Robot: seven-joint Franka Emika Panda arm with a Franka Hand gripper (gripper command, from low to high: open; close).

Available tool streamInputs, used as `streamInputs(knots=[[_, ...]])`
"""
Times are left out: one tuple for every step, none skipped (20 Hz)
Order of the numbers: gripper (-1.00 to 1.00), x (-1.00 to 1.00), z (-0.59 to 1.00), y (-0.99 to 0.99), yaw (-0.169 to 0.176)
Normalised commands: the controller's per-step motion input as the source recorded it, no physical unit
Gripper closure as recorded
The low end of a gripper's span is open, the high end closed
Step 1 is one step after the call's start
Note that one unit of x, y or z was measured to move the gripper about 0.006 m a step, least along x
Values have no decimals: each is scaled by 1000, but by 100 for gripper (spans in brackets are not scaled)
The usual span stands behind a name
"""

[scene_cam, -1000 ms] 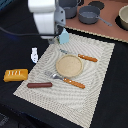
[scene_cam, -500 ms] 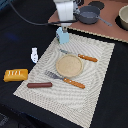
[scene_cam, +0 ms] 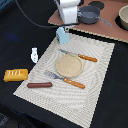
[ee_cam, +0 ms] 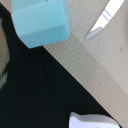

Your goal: Interact with the objects in diverse but meaningful ways.

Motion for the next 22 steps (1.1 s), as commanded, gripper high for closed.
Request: streamInputs(knots=[[-100,-149,-371,406,48],[-100,-177,-366,431,56],[-100,-200,-351,491,59],[-100,-211,-354,494,61],[-100,-214,-354,494,60],[-100,-223,-346,466,56],[-100,-211,-340,457,54],[-100,-237,-360,423,50],[-100,-237,-354,409,50],[-100,-260,-357,377,48],[-100,-243,-346,366,46],[-100,-269,-343,329,43],[-100,-269,-326,283,38],[-100,-269,-306,229,30],[-100,-274,-291,163,26],[-100,-314,-254,66,16],[-100,-320,-257,63,14],[-100,-351,-271,63,11],[-100,-380,-286,69,10],[-100,-377,-309,94,11],[-100,-369,-326,114,15],[-100,-346,-329,131,19]])
